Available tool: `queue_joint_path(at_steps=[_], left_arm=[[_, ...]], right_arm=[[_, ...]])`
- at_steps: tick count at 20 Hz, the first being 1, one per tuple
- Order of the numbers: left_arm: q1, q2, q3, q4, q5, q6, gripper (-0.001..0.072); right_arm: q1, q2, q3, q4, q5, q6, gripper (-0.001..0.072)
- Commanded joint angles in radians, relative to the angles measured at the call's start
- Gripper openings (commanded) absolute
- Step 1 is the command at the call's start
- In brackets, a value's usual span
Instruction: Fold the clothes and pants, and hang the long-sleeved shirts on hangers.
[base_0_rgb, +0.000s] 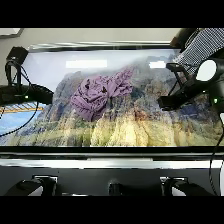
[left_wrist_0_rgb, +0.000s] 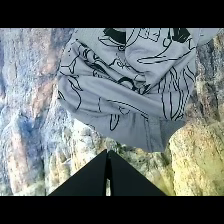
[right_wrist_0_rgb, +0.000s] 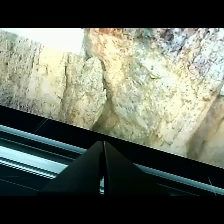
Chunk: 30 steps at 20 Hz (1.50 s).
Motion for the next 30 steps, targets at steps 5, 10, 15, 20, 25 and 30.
queue_joint_path(at_steps=[5,10,15,20,25,30], left_arm=[[0.0,-0.004,-0.001,0.003,0.01,0.001,0.0082],[0.046,-0.094,-0.021,-0.002,0.028,-0.262,0.072],[0.188,-0.305,-0.196,-0.333,0.171,-0.204,0.072],[0.164,-0.505,-0.245,-0.604,0.192,-0.051,0.072],[0.098,-0.591,-0.245,-0.684,0.25,-0.033,0.072],[0.069,-0.621,-0.244,-0.694,0.264,-0.056,0.0028]], right_arm=[[0.001,0.0,0.0,0.0,0.0,0.001,0.0051],[0.001,0.0,0.0,0.0,0.0,0.001,0.0051],[0.001,0.0,0.0,0.0,0.0,0.001,0.0051],[0.001,0.0,0.0,0.0,-0.014,0.001,0.0051],[0.001,0.0,0.0,0.0,-0.046,0.001,0.0051],[0.001,0.0,0.0,0.003,-0.078,0.002,0.0051]])
